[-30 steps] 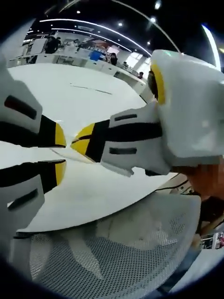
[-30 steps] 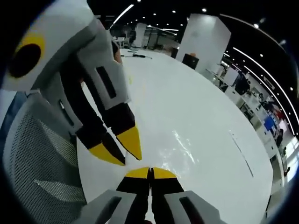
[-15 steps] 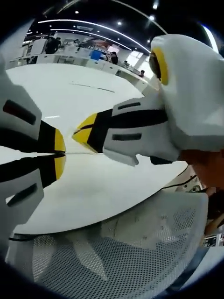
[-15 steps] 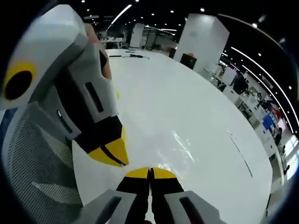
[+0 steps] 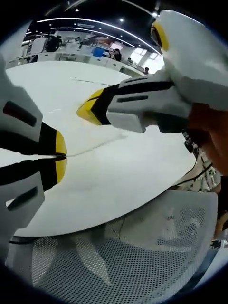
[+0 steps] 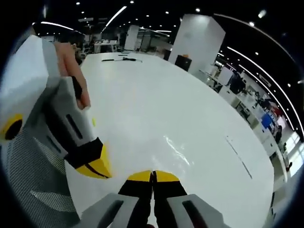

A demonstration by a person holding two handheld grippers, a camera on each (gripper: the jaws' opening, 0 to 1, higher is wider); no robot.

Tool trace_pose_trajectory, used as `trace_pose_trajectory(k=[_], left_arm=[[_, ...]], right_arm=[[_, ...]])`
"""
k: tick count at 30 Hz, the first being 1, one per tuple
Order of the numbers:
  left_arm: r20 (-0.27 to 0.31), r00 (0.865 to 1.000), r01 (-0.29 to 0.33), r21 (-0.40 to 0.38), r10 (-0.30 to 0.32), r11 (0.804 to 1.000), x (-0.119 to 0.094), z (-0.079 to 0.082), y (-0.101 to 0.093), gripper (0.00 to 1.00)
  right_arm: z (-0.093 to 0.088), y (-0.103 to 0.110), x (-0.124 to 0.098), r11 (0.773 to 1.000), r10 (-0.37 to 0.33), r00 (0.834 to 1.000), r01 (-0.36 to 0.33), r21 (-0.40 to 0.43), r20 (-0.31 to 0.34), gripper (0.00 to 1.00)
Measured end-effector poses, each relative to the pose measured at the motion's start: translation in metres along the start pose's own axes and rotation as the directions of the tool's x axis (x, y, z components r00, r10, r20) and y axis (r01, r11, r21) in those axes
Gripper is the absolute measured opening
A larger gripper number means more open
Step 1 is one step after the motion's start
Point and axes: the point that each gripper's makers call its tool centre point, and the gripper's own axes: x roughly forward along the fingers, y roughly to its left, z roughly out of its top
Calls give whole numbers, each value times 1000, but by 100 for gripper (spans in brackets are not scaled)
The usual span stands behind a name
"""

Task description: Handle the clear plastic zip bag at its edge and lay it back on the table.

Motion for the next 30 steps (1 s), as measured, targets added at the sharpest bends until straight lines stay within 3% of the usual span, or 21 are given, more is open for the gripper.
trace_pose_trajectory(k=[30], left_arm=[[-12,1000,13,-33,-13,999,2,-7,-4,0]], right_arm=[[0,2,3,1000,14,1000,-14,-11,1,0]])
